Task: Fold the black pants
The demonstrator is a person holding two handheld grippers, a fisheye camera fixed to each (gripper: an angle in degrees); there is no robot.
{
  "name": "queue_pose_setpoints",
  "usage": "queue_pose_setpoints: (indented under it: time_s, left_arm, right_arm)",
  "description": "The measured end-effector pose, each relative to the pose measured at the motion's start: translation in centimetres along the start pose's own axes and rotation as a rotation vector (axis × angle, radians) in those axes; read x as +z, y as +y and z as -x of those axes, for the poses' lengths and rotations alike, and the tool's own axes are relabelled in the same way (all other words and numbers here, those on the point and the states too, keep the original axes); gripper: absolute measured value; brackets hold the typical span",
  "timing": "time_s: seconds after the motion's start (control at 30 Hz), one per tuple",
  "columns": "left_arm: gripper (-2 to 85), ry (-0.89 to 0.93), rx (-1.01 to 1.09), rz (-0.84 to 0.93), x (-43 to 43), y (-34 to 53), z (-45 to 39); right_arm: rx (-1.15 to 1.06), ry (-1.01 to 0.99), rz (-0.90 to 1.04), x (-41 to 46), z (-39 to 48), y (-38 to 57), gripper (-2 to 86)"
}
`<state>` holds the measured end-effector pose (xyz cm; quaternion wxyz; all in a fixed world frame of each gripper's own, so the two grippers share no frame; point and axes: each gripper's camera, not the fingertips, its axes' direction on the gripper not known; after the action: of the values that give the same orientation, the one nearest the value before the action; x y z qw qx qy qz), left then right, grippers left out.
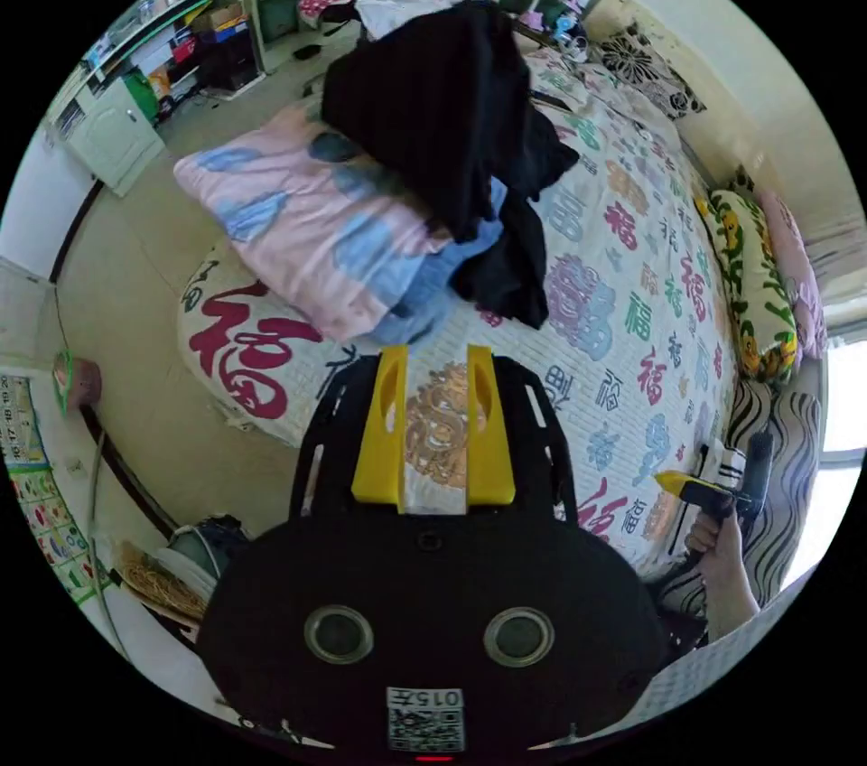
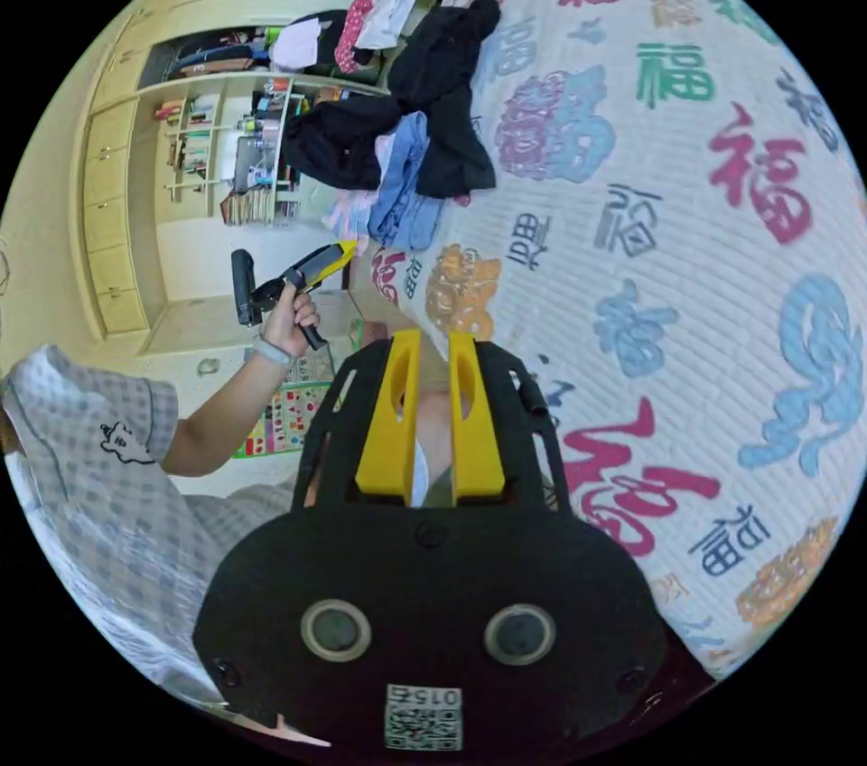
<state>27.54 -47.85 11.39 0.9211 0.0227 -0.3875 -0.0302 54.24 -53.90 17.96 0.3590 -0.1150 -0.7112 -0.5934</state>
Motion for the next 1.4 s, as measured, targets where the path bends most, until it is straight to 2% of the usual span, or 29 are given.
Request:
queue_pose_setpoints:
  time_s: [0.2, 0.3, 0.37, 0.57, 0.67, 0.73, 0.87, 0.97, 1.03, 1.07, 1.1, 1.13, 1.2, 1.4]
  left_arm:
    - [11.3, -0.057, -0.277, -0.166, -6.5, -3.0, 17.3]
    - [10.1, 0.123, -0.424, -0.115, -6.4, -4.1, 24.6]
    - [6.8, 0.324, -0.51, -0.1, -6.5, -4.5, 28.8]
    - [2.6, 0.569, -0.463, -0.225, -11.0, -3.3, 35.5]
    - [3.7, 0.584, -0.454, -0.191, -12.4, -3.6, 37.7]
    - [4.8, 0.518, -0.47, -0.155, -12.8, -3.8, 39.1]
    - [5.9, 0.434, -0.4, -0.25, -16.4, -4.5, 41.8]
    - [6.0, 0.507, -0.311, -0.26, -17.9, -5.7, 42.2]
    - [6.0, 0.557, -0.277, -0.243, -18.2, -6.5, 42.1]
    - [6.0, 0.571, -0.258, -0.221, -18.3, -7.0, 41.9]
    - [6.0, 0.573, -0.251, -0.21, -18.3, -7.2, 41.7]
    - [5.9, 0.583, -0.234, -0.194, -18.6, -7.6, 41.3]
    - [5.9, 0.615, -0.203, -0.181, -19.3, -8.0, 40.7]
    - [5.5, 0.673, -0.065, -0.098, -21.7, -8.6, 37.7]
  right_arm:
    - [-0.123, 0.023, 0.127, 16.4, 8.4, -17.0, 8.2]
    - [-0.124, 0.009, 0.192, 23.9, 11.4, -23.2, 8.4]
    - [-0.095, -0.032, 0.215, 28.2, 12.9, -26.3, 8.4]
    - [-0.005, -0.009, 0.217, 33.4, 13.8, -29.0, 8.7]
    - [0.041, 0.038, 0.184, 34.2, 13.4, -30.1, 9.4]
    - [0.042, 0.058, 0.126, 34.0, 13.8, -31.0, 10.2]
    - [-0.137, 0.121, -0.079, 32.3, 17.5, -34.1, 14.2]
    - [-0.349, 0.218, -0.014, 34.4, 21.5, -36.9, 14.5]
    - [-0.41, 0.335, 0.058, 36.9, 22.9, -38.4, 6.6]
    - [-0.388, 0.42, 0.085, 38.2, 22.9, -39.2, 5.6]
    - [-0.372, 0.405, 0.094, 38.5, 22.7, -39.5, 5.1]
    - [-0.333, 0.287, 0.088, 38.1, 22.5, -39.8, 4.7]
    - [-0.335, 0.18, -0.02, 36.0, 22.6, -38.7, 4.2]
    - [-0.378, 0.009, -0.38, 21.1, 22.4, -30.8, 3.0]
